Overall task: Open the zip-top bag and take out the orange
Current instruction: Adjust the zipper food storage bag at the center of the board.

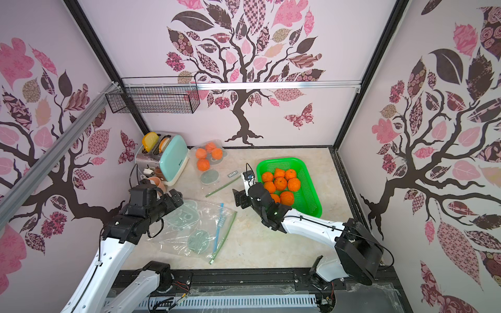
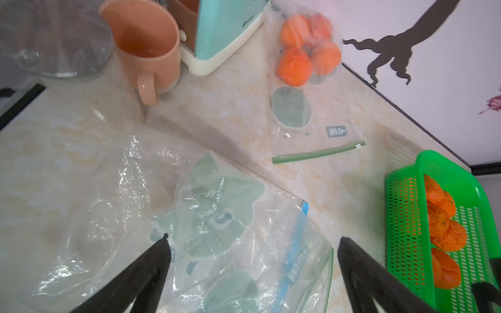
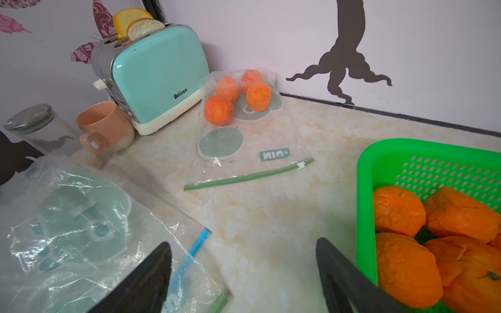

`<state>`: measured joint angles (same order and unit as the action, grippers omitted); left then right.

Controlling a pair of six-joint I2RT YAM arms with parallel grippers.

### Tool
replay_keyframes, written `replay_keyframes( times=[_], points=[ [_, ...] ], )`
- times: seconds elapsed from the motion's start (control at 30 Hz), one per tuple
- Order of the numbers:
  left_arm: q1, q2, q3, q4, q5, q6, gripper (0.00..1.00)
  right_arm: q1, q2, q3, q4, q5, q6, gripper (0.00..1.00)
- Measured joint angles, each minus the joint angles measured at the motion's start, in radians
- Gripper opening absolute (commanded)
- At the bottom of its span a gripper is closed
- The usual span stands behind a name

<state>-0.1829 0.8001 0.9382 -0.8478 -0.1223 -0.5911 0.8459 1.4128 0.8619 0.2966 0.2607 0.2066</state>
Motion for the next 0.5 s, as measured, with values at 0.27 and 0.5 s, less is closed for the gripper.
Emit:
replay_keyframes(
  times=[0.27, 0.5],
  points=[
    [0.0, 0.025, 0.049, -0.066, 0.111, 0.121, 0.85, -0.089, 0.273, 0.428, -0.205, -0.143, 0.064, 0.76],
    [0.0, -0.065, -0.025, -0.054, 0.264, 0.145, 0.76, -0.13, 0.59, 0.758, -0.375, -0.224, 0.186, 0.68]
  ],
)
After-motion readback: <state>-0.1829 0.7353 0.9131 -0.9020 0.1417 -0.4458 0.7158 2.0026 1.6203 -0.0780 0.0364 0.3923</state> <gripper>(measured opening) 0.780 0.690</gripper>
